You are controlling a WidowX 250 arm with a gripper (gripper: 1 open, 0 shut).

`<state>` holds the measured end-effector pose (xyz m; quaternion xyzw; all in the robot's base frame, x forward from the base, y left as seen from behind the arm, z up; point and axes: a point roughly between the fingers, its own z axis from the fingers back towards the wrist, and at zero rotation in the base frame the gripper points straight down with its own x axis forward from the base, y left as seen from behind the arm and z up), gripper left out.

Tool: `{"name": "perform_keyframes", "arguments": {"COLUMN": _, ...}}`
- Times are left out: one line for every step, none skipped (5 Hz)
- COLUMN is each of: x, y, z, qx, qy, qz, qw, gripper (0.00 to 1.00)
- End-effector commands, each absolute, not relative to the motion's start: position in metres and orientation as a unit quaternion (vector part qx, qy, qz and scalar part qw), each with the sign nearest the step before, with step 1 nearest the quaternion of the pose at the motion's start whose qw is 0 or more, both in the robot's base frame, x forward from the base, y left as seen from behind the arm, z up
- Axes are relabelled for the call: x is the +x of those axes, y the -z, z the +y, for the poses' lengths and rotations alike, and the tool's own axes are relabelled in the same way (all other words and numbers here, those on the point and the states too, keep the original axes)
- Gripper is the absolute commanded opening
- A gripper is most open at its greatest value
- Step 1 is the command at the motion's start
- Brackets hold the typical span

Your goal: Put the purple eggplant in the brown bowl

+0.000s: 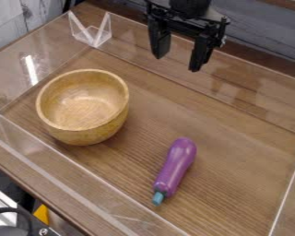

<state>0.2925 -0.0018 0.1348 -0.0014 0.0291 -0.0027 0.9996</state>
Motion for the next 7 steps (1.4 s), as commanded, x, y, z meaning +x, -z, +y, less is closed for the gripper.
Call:
{"name": "perform_keyframes", "arguments": {"x": 0.285, "y": -0.124, "z": 0.005, "qx": -0.004, "qy": -0.01, "qz": 0.039, "qw": 0.999, "gripper": 1.0}}
{"name": "perform_keyframes", "arguments": {"x": 0.264, "y": -0.11, "z": -0.003, "qx": -0.009, "qy": 0.014, "qz": 0.048, "qw": 0.999, "gripper": 1.0}}
{"name": "perform_keyframes", "arguments": {"x": 0.248, "y": -0.102, "z": -0.012, "qx": -0.011, "qy": 0.038, "qz": 0.046, "qw": 0.998, "gripper": 1.0}}
{"name": "perform_keyframes", "arguments": {"x": 0.247, "y": -0.106, "z": -0.033, "qx": -0.01, "qy": 0.066, "qz": 0.042, "qw": 0.997, "gripper": 1.0}}
{"name": "perform_keyframes", "arguments": {"x": 0.249, "y": -0.107, "z": -0.061, "qx": -0.007, "qy": 0.092, "qz": 0.035, "qw": 0.995, "gripper": 1.0}}
{"name": "perform_keyframes", "arguments": {"x": 0.243, "y": -0.098, "z": -0.06, "qx": -0.003, "qy": 0.108, "qz": 0.027, "qw": 0.994, "gripper": 1.0}}
{"name": "perform_keyframes", "arguments": {"x": 0.237, "y": -0.087, "z": -0.049, "qx": 0.001, "qy": 0.111, "qz": 0.021, "qw": 0.994, "gripper": 1.0}}
